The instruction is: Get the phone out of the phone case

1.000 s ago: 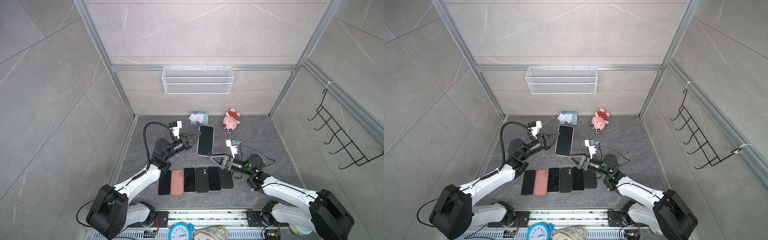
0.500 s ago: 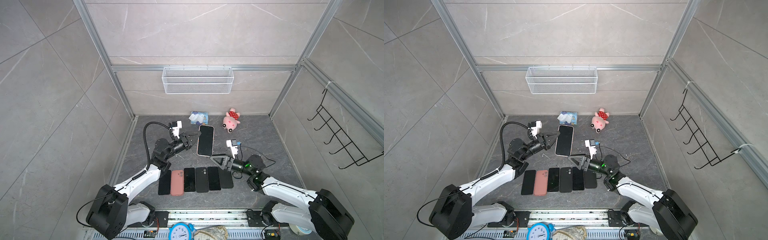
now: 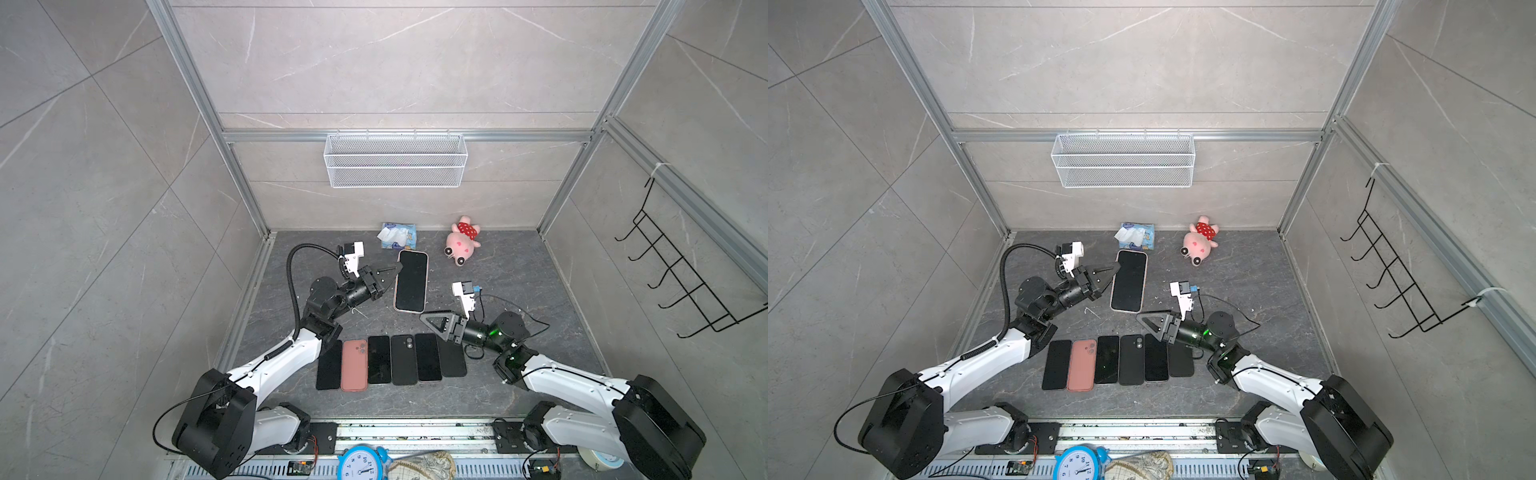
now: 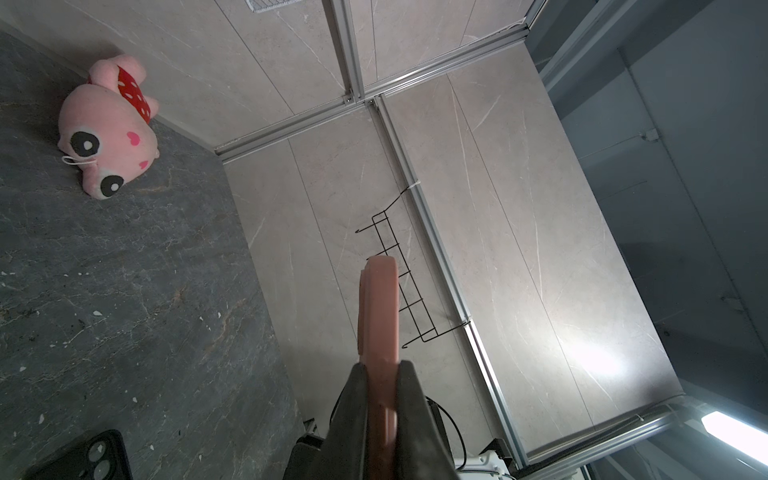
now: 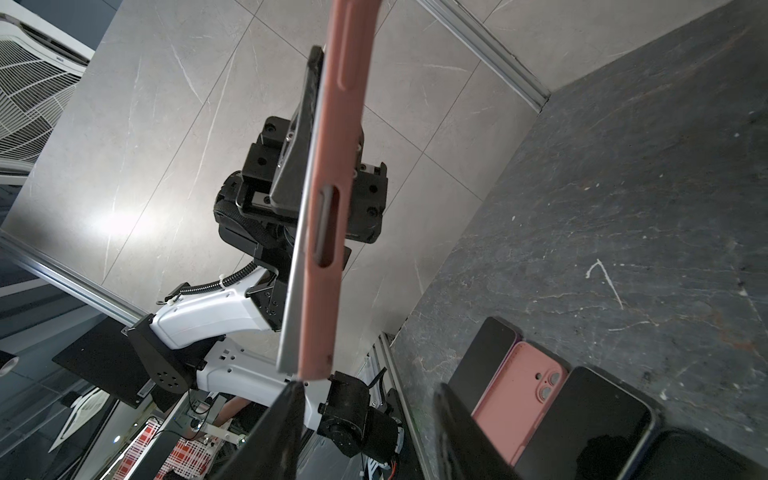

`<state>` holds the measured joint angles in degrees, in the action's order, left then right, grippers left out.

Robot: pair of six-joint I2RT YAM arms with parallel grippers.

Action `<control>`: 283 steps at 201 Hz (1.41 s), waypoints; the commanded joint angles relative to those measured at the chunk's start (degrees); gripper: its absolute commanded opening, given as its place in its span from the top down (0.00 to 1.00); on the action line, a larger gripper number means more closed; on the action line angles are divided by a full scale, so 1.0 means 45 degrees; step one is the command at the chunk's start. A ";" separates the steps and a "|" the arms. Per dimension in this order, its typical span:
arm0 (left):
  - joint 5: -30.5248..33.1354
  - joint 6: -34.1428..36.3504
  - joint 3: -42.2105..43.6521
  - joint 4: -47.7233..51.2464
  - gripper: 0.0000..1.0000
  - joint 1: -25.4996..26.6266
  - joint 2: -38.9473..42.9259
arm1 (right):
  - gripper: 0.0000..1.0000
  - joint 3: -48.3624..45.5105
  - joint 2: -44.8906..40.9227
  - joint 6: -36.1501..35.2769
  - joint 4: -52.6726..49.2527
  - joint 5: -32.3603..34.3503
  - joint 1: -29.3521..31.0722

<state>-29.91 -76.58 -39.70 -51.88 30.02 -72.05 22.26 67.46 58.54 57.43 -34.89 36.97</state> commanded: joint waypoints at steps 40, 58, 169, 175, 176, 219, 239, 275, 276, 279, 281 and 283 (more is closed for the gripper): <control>0.0143 -0.0249 -0.0199 -0.1421 1.00 0.0143 0.0210 | 0.48 0.0204 0.0030 0.0147 0.0475 0.0016 0.0063; 0.0143 -0.0229 -0.0193 -0.1417 1.00 0.0135 0.0211 | 0.48 0.0190 -0.0108 0.0164 0.0411 -0.0002 0.0055; 0.0144 -0.0171 -0.0159 -0.1418 1.00 0.0141 0.0207 | 0.47 0.0303 -0.0144 0.0325 0.0553 -0.0063 0.0065; 0.0143 -0.0171 -0.0157 -0.1420 1.00 0.0141 0.0193 | 0.46 0.0302 -0.0144 0.0311 0.0548 -0.0059 0.0076; 0.0143 -0.0171 -0.0157 -0.1411 1.00 0.0143 0.0193 | 0.47 0.0295 -0.0146 0.0311 0.0544 -0.0058 0.0071; 0.0126 -0.0162 -0.0180 -0.1440 1.00 0.0142 0.0208 | 0.46 0.0309 -0.0034 0.0340 0.0629 -0.0070 0.0065; 0.0119 -0.0096 -0.0161 -0.1353 1.00 0.0163 0.0231 | 0.46 0.0325 -0.0050 0.0408 0.0729 -0.0077 0.0065; 0.0094 -0.0053 -0.0161 -0.1362 1.00 0.0157 0.0248 | 0.46 0.0358 0.0011 0.0427 0.0687 -0.0077 0.0065; 0.0099 -0.0053 -0.0161 -0.1362 1.00 0.0161 0.0239 | 0.46 0.0352 0.0020 0.0427 0.0701 -0.0077 0.0065; 0.0091 -0.0044 -0.0161 -0.1362 1.00 0.0159 0.0256 | 0.46 0.0361 0.0027 0.0428 0.0706 -0.0078 0.0065; 0.0101 -0.0041 -0.0161 -0.1362 1.00 0.0158 0.0266 | 0.46 0.0365 0.0028 0.0428 0.0712 -0.0078 0.0065; 0.0098 -0.0050 -0.0161 -0.1362 1.00 0.0149 0.0259 | 0.46 0.0360 0.0057 0.0428 0.0724 -0.0078 0.0065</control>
<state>-29.87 -76.55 -39.68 -51.94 30.39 -72.05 22.20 67.42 60.03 58.13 -34.94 36.97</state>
